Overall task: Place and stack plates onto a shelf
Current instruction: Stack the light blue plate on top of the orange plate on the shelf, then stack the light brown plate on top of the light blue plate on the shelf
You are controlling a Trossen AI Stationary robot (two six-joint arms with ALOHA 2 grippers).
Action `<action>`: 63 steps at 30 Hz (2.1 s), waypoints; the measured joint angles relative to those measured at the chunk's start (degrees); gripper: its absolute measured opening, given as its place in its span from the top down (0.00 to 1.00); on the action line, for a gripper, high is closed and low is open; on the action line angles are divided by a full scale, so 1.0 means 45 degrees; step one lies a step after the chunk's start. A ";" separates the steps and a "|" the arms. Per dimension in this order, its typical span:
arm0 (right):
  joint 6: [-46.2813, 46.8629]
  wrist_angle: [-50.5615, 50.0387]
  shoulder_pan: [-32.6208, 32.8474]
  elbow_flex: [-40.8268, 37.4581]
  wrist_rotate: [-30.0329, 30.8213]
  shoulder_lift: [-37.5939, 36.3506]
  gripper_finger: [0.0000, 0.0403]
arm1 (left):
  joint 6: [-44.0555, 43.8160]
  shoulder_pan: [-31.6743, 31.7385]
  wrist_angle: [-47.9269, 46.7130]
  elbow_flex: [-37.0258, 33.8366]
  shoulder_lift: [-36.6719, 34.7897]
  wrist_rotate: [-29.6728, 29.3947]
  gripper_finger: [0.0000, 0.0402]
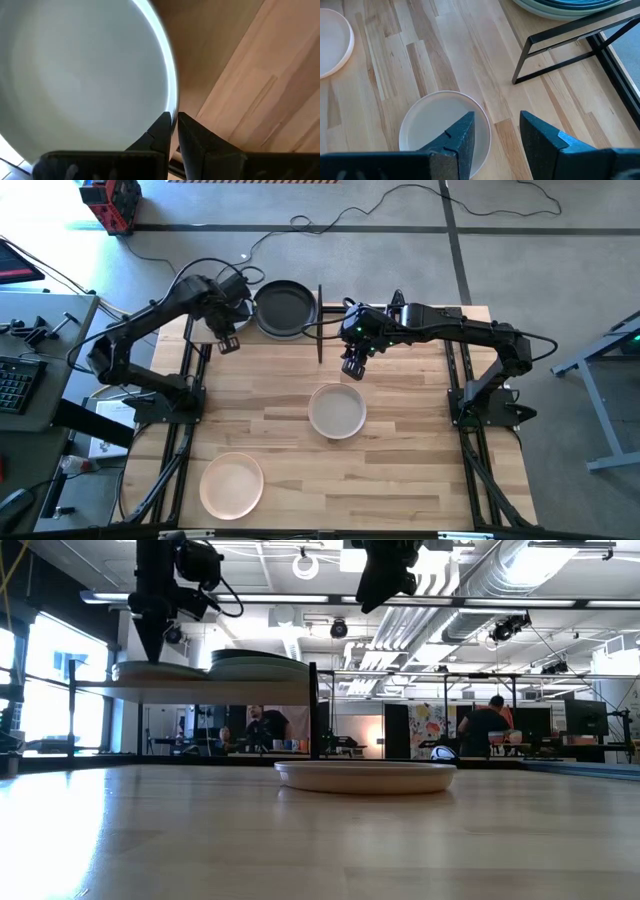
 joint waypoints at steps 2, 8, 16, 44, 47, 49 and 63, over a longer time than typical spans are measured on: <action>0.0016 0.0004 0.0000 0.0000 0.0000 0.0000 0.67 | -0.0005 0.0084 0.0005 0.0000 0.0047 -0.0085 0.95; 0.0076 0.0005 0.0000 0.0000 0.0000 0.0000 0.67 | 0.0103 0.0157 0.0011 0.0005 0.0303 -0.0244 0.95; 0.0087 0.0004 0.0000 0.0000 0.0000 0.0000 0.67 | 0.0083 -0.0114 0.0015 0.0005 0.0274 0.0439 0.97; 0.1151 0.0001 0.0008 -0.0005 -0.1166 0.0000 0.67 | -0.2016 -0.1251 -0.1851 0.1345 -0.0504 0.5273 0.98; 0.1617 0.0000 0.0180 -0.0005 -0.1215 0.0000 0.67 | -0.2423 -0.2084 -0.1806 0.1345 -0.0939 0.5818 0.98; 0.1817 0.0002 0.0425 -0.0005 -0.1222 -0.0002 0.67 | -0.2890 -0.2682 -0.1773 0.1345 -0.1226 0.5900 0.98; 0.4873 -0.0106 0.2899 -0.0024 -0.1252 0.0548 0.67 | -0.7825 -0.6943 -0.1530 0.0670 -0.3008 0.5916 0.98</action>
